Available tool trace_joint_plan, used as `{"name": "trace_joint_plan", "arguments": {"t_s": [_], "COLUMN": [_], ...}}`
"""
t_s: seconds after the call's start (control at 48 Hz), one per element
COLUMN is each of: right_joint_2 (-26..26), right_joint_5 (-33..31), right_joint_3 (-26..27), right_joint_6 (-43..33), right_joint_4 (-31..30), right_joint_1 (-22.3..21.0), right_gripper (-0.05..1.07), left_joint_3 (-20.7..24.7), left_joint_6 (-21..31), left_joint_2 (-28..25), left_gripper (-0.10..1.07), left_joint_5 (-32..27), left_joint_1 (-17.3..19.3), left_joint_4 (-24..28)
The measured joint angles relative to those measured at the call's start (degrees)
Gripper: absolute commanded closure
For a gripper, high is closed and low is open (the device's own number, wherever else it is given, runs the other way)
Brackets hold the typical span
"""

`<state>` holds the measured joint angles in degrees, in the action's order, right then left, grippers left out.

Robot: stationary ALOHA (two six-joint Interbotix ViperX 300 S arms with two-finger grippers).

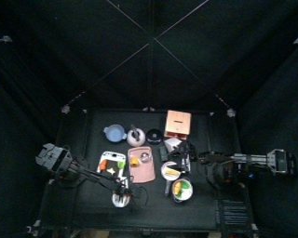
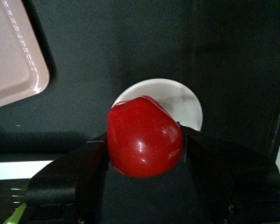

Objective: Place apple on plate

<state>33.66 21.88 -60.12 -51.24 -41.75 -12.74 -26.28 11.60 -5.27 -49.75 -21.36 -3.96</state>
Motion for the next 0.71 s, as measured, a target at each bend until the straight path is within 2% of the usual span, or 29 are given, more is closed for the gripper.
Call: {"name": "trace_joint_plan", "arguments": {"t_s": [0.167, 0.333, 0.479, 0.604, 0.708], "right_joint_2": [0.0, 0.0, 0.0, 0.0, 0.0], "right_joint_5": [0.0, 0.0, 0.0, 0.0, 0.0], "right_joint_3": [0.0, -0.1, 0.0, -0.1, 0.0], "right_joint_6": [0.0, 0.0, 0.1, 0.1, 0.1], "right_joint_4": [0.0, 0.0, 0.0, 0.0, 0.0], "right_joint_1": [0.0, 0.0, 0.0, 0.0, -0.1], "right_gripper": [0.04, 0.04, 0.04, 0.04, 0.04], "left_joint_3": [-0.4, -1.5, -3.7, -6.0, -7.6], "left_joint_6": [0.0, 0.0, -0.1, -0.3, -0.4], "left_joint_2": [0.6, 2.7, 4.5, 4.7, 4.2], "left_gripper": [0.19, 0.19, 0.19, 0.19, 0.19], "left_joint_5": [2.1, 5.1, 10.7, 18.9, 25.0], "left_joint_1": [0.9, 3.6, 10.2, 15.8, 19.0], "left_joint_4": [1.9, 6.2, 9.5, 10.2, 10.3]}}
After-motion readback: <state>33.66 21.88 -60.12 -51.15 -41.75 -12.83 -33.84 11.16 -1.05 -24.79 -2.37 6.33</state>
